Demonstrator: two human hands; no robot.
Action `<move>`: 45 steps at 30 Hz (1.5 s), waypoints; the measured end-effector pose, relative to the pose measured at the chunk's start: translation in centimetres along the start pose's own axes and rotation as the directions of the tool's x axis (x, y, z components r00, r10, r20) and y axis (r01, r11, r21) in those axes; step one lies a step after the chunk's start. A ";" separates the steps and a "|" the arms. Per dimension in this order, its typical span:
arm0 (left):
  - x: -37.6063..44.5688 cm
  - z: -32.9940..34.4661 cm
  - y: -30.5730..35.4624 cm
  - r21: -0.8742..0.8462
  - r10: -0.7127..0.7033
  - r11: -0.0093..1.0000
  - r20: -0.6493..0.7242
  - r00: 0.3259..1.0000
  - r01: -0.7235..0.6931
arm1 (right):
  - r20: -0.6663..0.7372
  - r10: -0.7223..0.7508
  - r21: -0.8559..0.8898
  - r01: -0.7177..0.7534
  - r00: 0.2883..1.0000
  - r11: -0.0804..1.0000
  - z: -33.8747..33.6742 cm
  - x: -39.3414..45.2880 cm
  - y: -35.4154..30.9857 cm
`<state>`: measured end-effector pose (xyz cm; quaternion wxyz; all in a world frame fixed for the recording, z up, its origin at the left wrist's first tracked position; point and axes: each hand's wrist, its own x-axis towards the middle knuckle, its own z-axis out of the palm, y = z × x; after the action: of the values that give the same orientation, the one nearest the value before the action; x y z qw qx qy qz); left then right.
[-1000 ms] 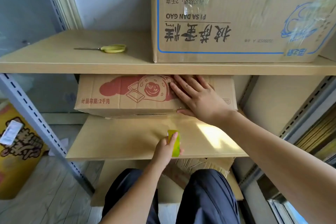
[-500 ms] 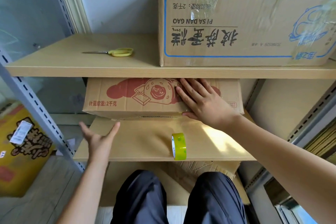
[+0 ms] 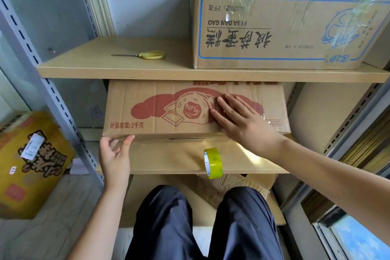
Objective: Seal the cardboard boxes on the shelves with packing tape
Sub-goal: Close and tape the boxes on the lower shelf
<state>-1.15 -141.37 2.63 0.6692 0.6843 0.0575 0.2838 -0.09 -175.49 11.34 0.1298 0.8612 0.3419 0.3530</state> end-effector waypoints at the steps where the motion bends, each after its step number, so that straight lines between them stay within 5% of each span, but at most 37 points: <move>1: -0.3 -0.2 0.3 0.015 0.007 1.000 -0.021 1.000 -0.007 | -0.036 -0.018 0.045 0.019 0.999 0.999 -0.5 0.3 -0.5; 5: -0.9 -0.4 0.8 0.131 0.020 0.991 -0.042 0.999 -0.014 | 0.152 -0.202 0.061 0.194 0.968 0.979 -1.3 1.3 -1.7; 7: -0.7 -0.4 0.7 0.155 0.006 0.988 -0.022 1.000 -0.003 | 0.182 -0.117 0.079 0.104 0.976 0.991 -1.8 0.7 -0.9; 9: -0.4 -0.5 0.1 0.140 -0.026 0.990 -0.003 1.000 0.026 | -0.001 0.149 0.164 -0.147 0.989 0.975 -2.5 -0.7 0.1; 10: -0.3 -0.5 -0.2 0.132 -0.033 0.991 0.004 0.999 0.032 | -0.112 0.338 0.195 -0.313 0.934 0.929 -2.6 -1.7 0.6; 12: -0.2 -0.4 -0.7 0.112 -0.049 0.993 0.017 0.999 0.046 | -0.170 0.724 0.314 -0.659 0.669 0.683 -2.2 -3.7 0.7; 14: -0.4 -0.1 -0.6 0.084 -0.062 0.995 0.046 0.997 0.058 | 0.054 0.918 0.520 -0.795 0.394 0.311 -1.4 -4.8 -0.2; 16: -0.6 0.2 -0.5 0.064 -0.087 0.994 0.050 0.995 0.084 | 0.261 0.926 0.625 -0.779 0.274 0.055 -1.3 -4.9 -1.0; 27: -4.5 -0.1 0.2 0.060 -0.033 0.998 -0.045 0.998 0.035 | 0.179 0.941 0.706 -0.703 0.287 0.080 -6.0 -7.8 -2.4; 35: -5.6 -1.4 0.6 -0.001 -0.035 0.999 -0.095 0.995 0.035 | 0.141 0.895 0.599 -0.756 0.424 0.264 -9.7 -8.7 -3.7; 45: -8.0 -1.7 2.8 -0.065 0.110 0.990 -0.175 0.978 -0.123 | 0.073 0.909 0.530 -0.788 0.411 0.313 -12.4 -9.2 -4.8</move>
<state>-9.43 -143.85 2.67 0.6695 0.6338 0.0638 0.3821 -15.82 -178.48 13.21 -0.3405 0.8611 -0.0776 0.3695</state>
